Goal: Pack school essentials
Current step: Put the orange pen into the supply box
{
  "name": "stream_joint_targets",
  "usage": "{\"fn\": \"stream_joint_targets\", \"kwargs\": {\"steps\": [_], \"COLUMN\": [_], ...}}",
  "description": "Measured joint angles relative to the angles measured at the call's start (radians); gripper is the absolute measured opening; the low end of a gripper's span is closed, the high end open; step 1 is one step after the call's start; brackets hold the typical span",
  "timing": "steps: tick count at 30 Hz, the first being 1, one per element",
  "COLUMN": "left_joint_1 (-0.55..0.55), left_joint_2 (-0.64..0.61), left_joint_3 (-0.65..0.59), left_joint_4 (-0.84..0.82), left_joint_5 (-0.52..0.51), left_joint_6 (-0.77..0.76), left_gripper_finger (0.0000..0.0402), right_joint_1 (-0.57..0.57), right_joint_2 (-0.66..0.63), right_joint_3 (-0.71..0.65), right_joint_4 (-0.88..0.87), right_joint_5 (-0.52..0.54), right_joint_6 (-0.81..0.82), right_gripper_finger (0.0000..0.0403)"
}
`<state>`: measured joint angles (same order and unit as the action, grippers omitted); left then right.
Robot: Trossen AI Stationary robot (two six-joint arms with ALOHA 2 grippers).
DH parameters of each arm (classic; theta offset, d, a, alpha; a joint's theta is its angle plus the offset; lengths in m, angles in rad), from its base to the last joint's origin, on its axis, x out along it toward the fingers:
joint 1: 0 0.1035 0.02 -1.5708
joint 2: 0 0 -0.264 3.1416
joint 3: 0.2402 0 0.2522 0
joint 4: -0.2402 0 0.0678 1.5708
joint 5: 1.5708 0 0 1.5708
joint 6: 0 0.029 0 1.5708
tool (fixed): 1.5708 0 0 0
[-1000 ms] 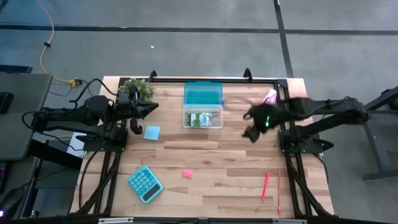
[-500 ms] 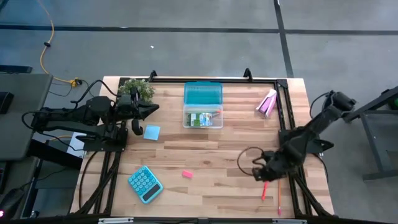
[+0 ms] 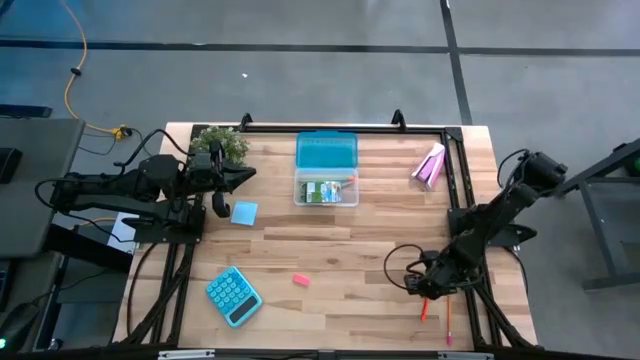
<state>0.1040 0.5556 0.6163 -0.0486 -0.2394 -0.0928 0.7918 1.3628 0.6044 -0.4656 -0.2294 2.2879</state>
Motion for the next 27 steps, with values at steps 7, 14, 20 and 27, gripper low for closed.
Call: {"fn": "stream_joint_targets", "kwargs": {"steps": [7,14,20,27], "left_joint_1": [0.0,0.0,0.0,0.0], "left_joint_2": [0.0,0.0,0.0,0.0], "left_joint_3": [0.0,0.0,0.0,0.0], "left_joint_4": [0.0,0.0,0.0,0.001], "left_joint_5": [-0.005,-0.008,-0.008,-0.008], "left_joint_6": [-0.001,-0.001,-0.001,-0.001], "left_gripper_finger": [0.0,0.0,0.0,0.0], "right_joint_1": [0.0,-0.007,-0.007,-0.009], "right_joint_2": [0.105,0.121,0.119,0.012], "right_joint_3": [0.002,0.004,0.005,0.0], "right_joint_4": [0.075,0.056,0.044,0.026], "right_joint_5": [-0.037,-0.052,-0.05,0.08], "right_joint_6": [0.001,-0.001,-0.02,-0.123], "right_gripper_finger": [0.0179,0.0095,0.0029,0.0008]}}
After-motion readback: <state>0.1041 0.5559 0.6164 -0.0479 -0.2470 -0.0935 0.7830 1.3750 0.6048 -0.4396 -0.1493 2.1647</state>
